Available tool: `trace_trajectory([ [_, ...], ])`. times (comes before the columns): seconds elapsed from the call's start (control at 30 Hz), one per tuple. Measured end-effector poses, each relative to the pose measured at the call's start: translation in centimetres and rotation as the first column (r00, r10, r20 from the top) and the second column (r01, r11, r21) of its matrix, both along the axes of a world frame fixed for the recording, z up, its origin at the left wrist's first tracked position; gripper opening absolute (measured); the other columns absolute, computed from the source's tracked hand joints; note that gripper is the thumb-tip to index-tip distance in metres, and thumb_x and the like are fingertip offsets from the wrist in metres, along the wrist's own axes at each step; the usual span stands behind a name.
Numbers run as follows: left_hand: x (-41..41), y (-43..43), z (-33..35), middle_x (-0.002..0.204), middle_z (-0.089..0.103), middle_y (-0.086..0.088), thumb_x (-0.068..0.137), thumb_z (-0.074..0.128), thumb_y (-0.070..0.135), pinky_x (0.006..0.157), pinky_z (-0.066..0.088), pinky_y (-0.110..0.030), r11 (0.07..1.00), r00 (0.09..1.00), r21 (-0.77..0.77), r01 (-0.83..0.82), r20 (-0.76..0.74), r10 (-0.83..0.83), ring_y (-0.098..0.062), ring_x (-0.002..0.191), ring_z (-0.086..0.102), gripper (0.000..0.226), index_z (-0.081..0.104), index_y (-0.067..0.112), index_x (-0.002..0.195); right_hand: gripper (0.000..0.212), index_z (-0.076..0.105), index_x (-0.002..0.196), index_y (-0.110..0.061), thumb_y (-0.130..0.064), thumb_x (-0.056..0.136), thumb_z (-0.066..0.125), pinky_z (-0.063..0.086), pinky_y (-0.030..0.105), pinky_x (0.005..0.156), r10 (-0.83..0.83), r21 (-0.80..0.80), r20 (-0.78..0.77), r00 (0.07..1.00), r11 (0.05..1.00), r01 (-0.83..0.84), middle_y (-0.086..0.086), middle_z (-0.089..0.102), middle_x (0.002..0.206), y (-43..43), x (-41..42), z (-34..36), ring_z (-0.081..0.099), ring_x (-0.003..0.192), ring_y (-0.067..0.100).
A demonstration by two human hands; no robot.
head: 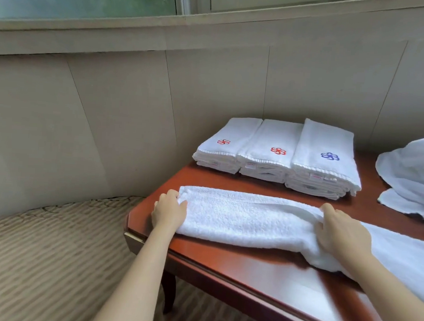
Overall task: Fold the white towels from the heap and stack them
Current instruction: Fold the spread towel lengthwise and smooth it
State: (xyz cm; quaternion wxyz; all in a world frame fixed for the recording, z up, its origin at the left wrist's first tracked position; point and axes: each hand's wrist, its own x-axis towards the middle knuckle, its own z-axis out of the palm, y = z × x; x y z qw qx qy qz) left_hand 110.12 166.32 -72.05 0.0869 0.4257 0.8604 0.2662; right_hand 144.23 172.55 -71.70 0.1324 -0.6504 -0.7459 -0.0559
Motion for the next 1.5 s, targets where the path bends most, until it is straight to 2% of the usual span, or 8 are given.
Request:
trace_trajectory([
  [0.13,-0.7,0.2,0.0,0.112,0.062,-0.020,0.094,0.050,0.023,0.085,0.047,-0.041,0.998,0.995,0.050,-0.042,0.096,0.037,-0.037,0.106,0.056,0.030,0.061,-0.003,0.106,0.025,0.036,0.076,-0.018,-0.036,0.093,0.042,0.033,0.031,0.056,0.037,0.015,0.023,0.999,0.999,-0.037,-0.005,0.043,0.070,0.3,0.6,0.2,0.047,0.068,0.025],
  [0.33,-0.7,0.1,0.1,0.110,0.063,-0.014,0.096,0.047,0.019,0.083,0.047,-0.039,0.990,0.986,0.086,-0.107,0.135,0.095,-0.033,0.105,0.056,0.017,0.056,0.004,0.095,0.062,0.036,0.068,-0.023,-0.070,0.035,0.058,0.035,0.026,0.049,0.081,0.050,0.125,0.989,0.995,-0.088,-0.011,0.048,0.061,-0.8,0.8,0.7,0.046,0.055,0.021],
  [0.57,1.2,0.3,1.1,0.130,0.050,-0.016,0.094,0.046,0.014,0.098,0.038,-0.045,0.974,0.972,-0.041,-0.225,-0.072,0.221,-0.035,0.121,0.045,0.029,0.046,0.006,0.122,0.021,0.051,0.097,-0.018,-0.038,0.094,0.044,0.045,0.032,0.069,0.033,-0.075,-0.027,0.999,0.997,-0.035,0.000,0.054,0.095,0.5,2.6,0.5,0.055,0.089,0.024],
  [0.7,4.7,1.3,2.2,0.130,0.043,-0.012,0.091,0.050,0.013,0.097,0.035,-0.043,0.998,0.953,-0.022,-0.066,-0.296,0.056,-0.032,0.119,0.042,0.034,0.048,0.011,0.124,0.023,0.051,0.113,-0.017,-0.023,0.092,0.044,0.044,0.033,0.071,-0.018,-0.103,0.005,1.000,0.995,0.019,0.003,0.059,0.110,-0.3,5.2,0.8,0.057,0.102,0.027],
  [0.9,14.2,3.7,1.3,0.149,0.032,-0.007,0.098,0.041,0.038,0.106,0.033,-0.043,0.868,0.865,-0.124,0.480,-0.097,-0.492,-0.031,0.135,0.033,0.055,0.028,0.017,0.147,0.040,0.045,0.122,-0.018,-0.009,0.084,0.040,0.040,0.030,0.067,-0.066,-0.242,0.047,0.997,0.967,0.075,0.000,0.055,0.115,-2.6,10.8,1.8,0.055,0.103,0.025],
  [1.07,19.7,5.8,0.8,0.147,0.035,-0.002,0.097,0.027,0.023,0.105,0.032,-0.044,0.819,0.824,-0.361,0.446,-0.192,-0.533,-0.028,0.132,0.034,0.048,0.034,0.031,0.144,0.054,0.039,0.135,-0.028,-0.016,0.082,0.044,0.042,0.032,0.085,-0.141,-0.400,0.016,0.990,0.906,0.136,-0.004,0.049,0.136,-4.8,15.7,3.2,0.048,0.122,0.022],
  [1.37,25.1,7.5,0.9,0.122,0.048,0.000,0.098,0.036,0.037,0.097,0.040,-0.046,0.794,0.781,-0.260,0.549,-0.179,-0.598,-0.027,0.119,0.045,0.023,0.053,0.032,0.114,0.032,0.055,0.113,-0.018,-0.007,0.085,0.046,0.038,0.032,0.084,-0.549,0.143,0.031,0.835,0.829,0.540,0.004,0.064,0.110,-5.5,22.7,4.4,0.060,0.103,0.026],
  [1.5,24.8,7.9,0.8,0.119,0.049,0.000,0.098,0.037,0.036,0.097,0.038,-0.044,0.829,0.814,-0.183,0.528,-0.168,-0.556,-0.026,0.115,0.046,0.021,0.055,0.031,0.110,0.030,0.054,0.110,-0.019,-0.007,0.084,0.046,0.032,0.037,0.099,-0.568,0.064,0.081,0.819,0.823,0.565,0.003,0.065,0.112,-4.4,23.5,4.0,0.057,0.110,0.025],
])
